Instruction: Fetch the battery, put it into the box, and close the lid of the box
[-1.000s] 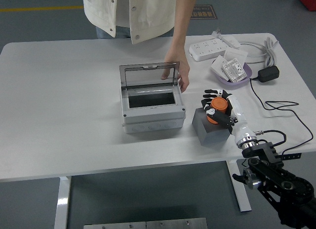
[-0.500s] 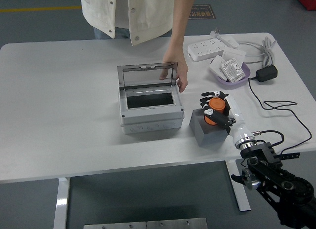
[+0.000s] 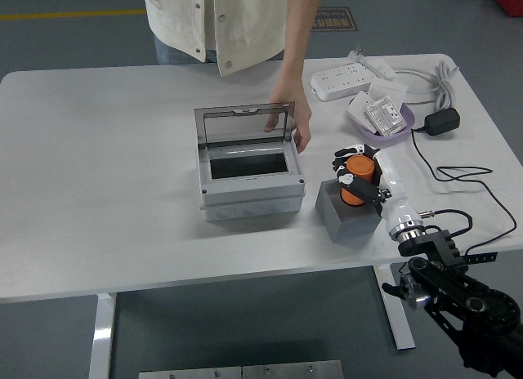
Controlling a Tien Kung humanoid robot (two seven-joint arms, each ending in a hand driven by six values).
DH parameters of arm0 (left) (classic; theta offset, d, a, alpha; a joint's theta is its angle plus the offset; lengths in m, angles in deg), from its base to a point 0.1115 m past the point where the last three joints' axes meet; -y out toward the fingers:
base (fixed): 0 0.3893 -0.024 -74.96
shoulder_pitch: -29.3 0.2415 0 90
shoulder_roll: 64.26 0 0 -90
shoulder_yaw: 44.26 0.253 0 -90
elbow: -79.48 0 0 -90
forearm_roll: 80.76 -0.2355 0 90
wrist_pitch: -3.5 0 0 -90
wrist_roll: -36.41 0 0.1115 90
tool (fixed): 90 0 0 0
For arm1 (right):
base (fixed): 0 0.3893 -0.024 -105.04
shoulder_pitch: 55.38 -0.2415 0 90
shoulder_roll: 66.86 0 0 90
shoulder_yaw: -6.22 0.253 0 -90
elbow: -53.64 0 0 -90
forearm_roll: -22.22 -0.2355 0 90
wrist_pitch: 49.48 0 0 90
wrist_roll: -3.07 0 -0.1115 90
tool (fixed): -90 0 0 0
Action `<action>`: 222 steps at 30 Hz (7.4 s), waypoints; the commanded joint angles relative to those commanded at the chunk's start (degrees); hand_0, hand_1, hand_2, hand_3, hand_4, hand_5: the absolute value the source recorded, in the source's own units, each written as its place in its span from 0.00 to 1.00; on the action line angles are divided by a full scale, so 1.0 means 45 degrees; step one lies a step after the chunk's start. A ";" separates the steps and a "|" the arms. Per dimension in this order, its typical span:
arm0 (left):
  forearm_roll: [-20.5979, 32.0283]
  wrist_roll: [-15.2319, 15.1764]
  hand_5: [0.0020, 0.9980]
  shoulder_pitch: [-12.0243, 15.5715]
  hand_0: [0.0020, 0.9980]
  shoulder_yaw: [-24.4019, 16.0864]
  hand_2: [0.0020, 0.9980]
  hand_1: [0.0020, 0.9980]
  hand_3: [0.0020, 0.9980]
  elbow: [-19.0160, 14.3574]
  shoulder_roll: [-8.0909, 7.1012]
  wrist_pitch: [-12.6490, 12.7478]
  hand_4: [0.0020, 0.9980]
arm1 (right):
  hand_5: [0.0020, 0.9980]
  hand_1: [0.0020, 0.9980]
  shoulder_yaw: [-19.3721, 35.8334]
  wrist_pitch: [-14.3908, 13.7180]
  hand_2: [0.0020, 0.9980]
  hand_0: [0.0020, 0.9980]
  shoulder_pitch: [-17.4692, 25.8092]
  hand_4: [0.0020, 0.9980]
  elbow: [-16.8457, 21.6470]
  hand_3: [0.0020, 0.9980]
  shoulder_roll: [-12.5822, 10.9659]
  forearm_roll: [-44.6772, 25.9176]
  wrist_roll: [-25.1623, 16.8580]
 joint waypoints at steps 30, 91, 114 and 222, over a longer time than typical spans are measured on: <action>-0.0249 0.0055 0.24 0.0070 0.64 -0.0363 0.62 0.75 0.56 0.0000 -0.0078 0.0057 0.72 | 0.00 0.18 0.0282 0.0802 0.20 0.06 -0.0843 0.00 0.2663 0.22 -0.0500 0.5979 0.3505; -0.0128 0.0372 0.24 -0.0065 0.64 -0.0284 0.62 0.75 0.55 0.0000 -0.0353 -0.0071 0.73 | 0.25 0.41 -0.3750 0.1684 0.53 0.26 -0.6251 0.52 -0.2906 0.67 0.3084 1.2240 0.6741; 0.0391 0.0304 0.23 -0.0037 0.64 0.0312 0.62 0.75 0.55 0.0000 -0.0340 -0.0059 0.72 | 0.54 0.59 -0.3500 0.1407 0.64 0.73 -0.6113 0.94 -0.2057 0.76 0.2939 1.2608 0.6903; -0.0539 0.0445 0.22 0.0266 0.64 -0.0913 0.61 0.75 0.55 0.0000 -0.0119 -0.0071 0.71 | 0.75 0.51 0.3162 0.0576 0.57 0.64 0.0879 0.93 0.2745 0.66 -0.0986 0.4033 0.0858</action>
